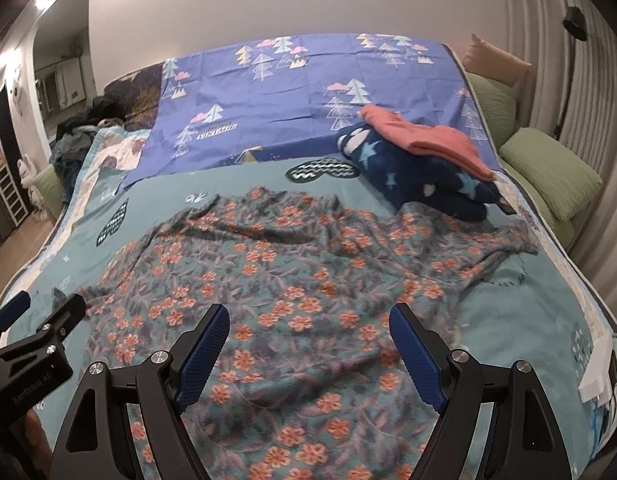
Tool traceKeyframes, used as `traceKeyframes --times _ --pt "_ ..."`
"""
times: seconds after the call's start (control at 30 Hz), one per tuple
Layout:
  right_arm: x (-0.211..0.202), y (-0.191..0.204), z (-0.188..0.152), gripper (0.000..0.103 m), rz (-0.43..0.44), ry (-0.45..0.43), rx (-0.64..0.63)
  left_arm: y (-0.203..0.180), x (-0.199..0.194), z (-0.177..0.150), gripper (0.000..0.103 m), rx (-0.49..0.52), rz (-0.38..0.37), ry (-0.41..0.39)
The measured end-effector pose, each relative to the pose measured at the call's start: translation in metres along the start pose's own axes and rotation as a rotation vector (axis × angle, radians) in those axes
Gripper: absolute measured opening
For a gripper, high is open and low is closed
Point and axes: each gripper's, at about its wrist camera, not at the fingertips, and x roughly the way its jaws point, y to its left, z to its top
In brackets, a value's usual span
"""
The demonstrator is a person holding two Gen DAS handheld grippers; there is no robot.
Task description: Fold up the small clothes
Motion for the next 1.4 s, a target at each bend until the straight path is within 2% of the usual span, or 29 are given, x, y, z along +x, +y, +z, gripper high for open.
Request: traceKeyframes --times 0.23,0.33,0.37,0.5,0.57,0.67,0.77,0.87,0.93,0.97,1.0,1.07,1.13,1.23,1.3,1.4 --pt "0.025 0.036 0.011 0.084 0.036 0.04 -0.059 0.049 0.032 -0.007 0.102 -0.12 0.001 0.045" --pt "0.034 0.043 0.016 0.084 0.033 0.057 -0.069 0.091 0.062 -0.009 0.102 -0.221 -0.02 0.096" --pt "0.035 0.042 0.017 0.084 0.031 0.056 -0.068 0.108 0.07 -0.01 0.102 -0.251 0.008 0.11" --pt "0.047 0.04 0.019 0.084 0.006 0.068 -0.056 0.202 0.119 -0.023 0.102 -0.412 0.247 0.161" --pt "0.055 0.038 0.019 0.084 -0.004 0.086 -0.046 0.239 0.142 -0.031 0.101 -0.472 0.293 0.209" --pt "0.065 0.038 0.019 0.084 -0.006 0.108 -0.036 0.284 0.182 -0.039 0.089 -0.548 0.314 0.272" --pt "0.072 0.042 0.02 0.084 -0.005 0.115 -0.04 0.301 0.21 -0.04 0.076 -0.545 0.323 0.311" --pt "0.077 0.045 0.022 0.084 -0.001 0.115 -0.039 0.315 0.236 -0.044 0.072 -0.566 0.3 0.338" --pt "0.08 0.046 0.023 0.084 0.0 0.119 -0.038 0.321 0.251 -0.047 0.059 -0.559 0.292 0.362" --pt "0.081 0.047 0.024 0.084 0.001 0.118 -0.038 0.323 0.257 -0.048 0.047 -0.555 0.292 0.372" --pt "0.082 0.047 0.024 0.084 0.002 0.119 -0.038 0.324 0.262 -0.049 0.029 -0.557 0.288 0.387" --pt "0.084 0.047 0.024 0.084 0.003 0.12 -0.039 0.327 0.263 -0.052 0.004 -0.581 0.262 0.395" --pt "0.086 0.046 0.024 0.084 0.013 0.124 -0.038 0.33 0.254 -0.051 0.004 -0.616 0.253 0.357" --pt "0.089 0.043 0.025 0.084 0.041 0.136 -0.027 0.325 0.224 -0.034 0.004 -0.623 0.221 0.246" --pt "0.09 0.04 0.025 0.084 0.069 0.141 -0.014 0.316 0.198 -0.017 0.004 -0.632 0.157 0.162" --pt "0.089 0.035 0.026 0.084 0.094 0.138 0.004 0.284 0.153 0.02 0.004 -0.571 0.047 0.023"
